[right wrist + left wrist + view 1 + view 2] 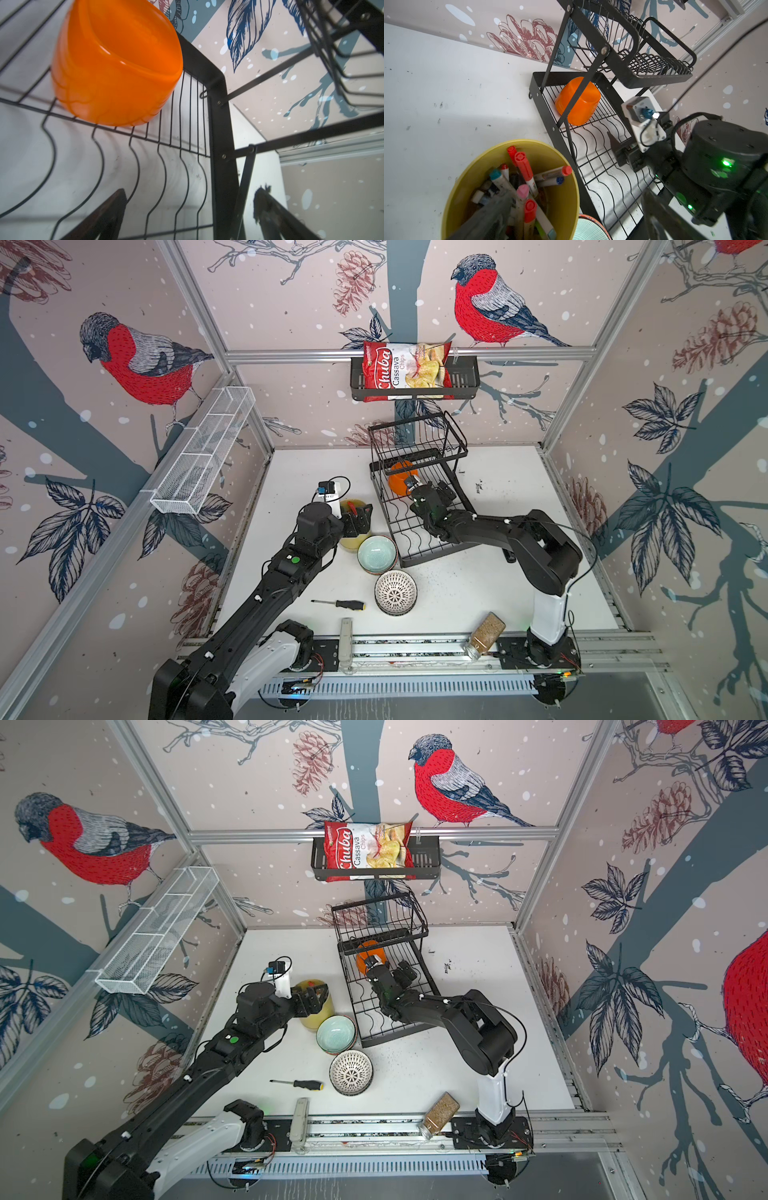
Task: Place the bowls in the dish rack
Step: 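Withdraw the right gripper from the rack while the left gripper nears the bowls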
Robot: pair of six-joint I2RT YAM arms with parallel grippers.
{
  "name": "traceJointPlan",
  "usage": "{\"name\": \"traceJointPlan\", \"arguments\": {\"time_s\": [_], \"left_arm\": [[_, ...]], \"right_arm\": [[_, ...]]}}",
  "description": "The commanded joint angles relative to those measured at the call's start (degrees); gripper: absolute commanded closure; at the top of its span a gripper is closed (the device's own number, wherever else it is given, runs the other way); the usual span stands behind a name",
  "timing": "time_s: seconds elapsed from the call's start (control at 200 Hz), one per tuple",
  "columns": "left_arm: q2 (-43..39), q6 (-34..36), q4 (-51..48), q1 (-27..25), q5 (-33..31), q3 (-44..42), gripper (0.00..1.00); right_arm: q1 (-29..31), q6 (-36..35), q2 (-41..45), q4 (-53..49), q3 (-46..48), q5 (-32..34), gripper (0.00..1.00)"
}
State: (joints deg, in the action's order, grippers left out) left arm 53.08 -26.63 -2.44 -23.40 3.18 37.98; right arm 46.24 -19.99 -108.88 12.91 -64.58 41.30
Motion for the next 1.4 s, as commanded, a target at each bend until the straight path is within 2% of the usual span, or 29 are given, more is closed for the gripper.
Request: {"name": "traceJointPlan", "arguments": {"time_s": [0.0,0.23,0.495,0.59,0.71,0.76,0.84,0.955,1.101,1.221,1.396], "left_arm": [[0.1,-0.7,-2.3,0.0,-0.7,0.9,0.04],[0.1,-1.8,-7.8,-0.1,-0.3,2.5,0.03],[-0.7,-3.4,-16.2,-1.1,-0.3,4.9,0.03],[-0.5,-4.1,-20.0,-3.3,-2.5,6.2,0.03],[0.0,-5.2,-24.9,-8.9,-7.2,7.9,0.03],[0.1,-5.9,-26.4,-10.6,-7.9,8.2,0.03],[0.4,-7.4,-28.8,-12.9,-9.4,8.3,0.04],[1.8,-9.0,-34.0,-16.7,-11.7,8.8,0.04],[3.9,-11.4,-38.8,-21.1,-13.7,9.3,0.06],[4.9,-14.4,-40.2,-24.7,-13.0,9.0,0.07],[7.7,-17.4,-44.7,-29.6,-13.3,10.2,0.09]], "right_arm": [[0.7,8.8,2.8,-3.4,1.6,-1.9,0.04],[0.9,24.8,9.6,-14.1,1.5,-9.7,0.05],[0.9,37.1,17.9,-22.6,2.4,-18.0,0.05],[1.1,40.1,19.6,-24.0,2.6,-20.7,0.05],[1.3,43.9,21.2,-24.0,3.3,-22.0,0.05],[1.4,46.2,21.8,-23.3,3.9,-21.0,0.1],[2.9,46.0,24.0,-20.4,6.5,-18.8,0.1],[5.6,45.7,27.2,-19.5,8.5,-11.4,0.09],[6.5,46.8,31.2,-21.4,9.5,-5.3,0.0],[6.5,47.6,35.7,-20.7,11.7,-2.7,0.01],[6.6,51.4,40.8,-24.9,11.9,5.1,0.01]]}}
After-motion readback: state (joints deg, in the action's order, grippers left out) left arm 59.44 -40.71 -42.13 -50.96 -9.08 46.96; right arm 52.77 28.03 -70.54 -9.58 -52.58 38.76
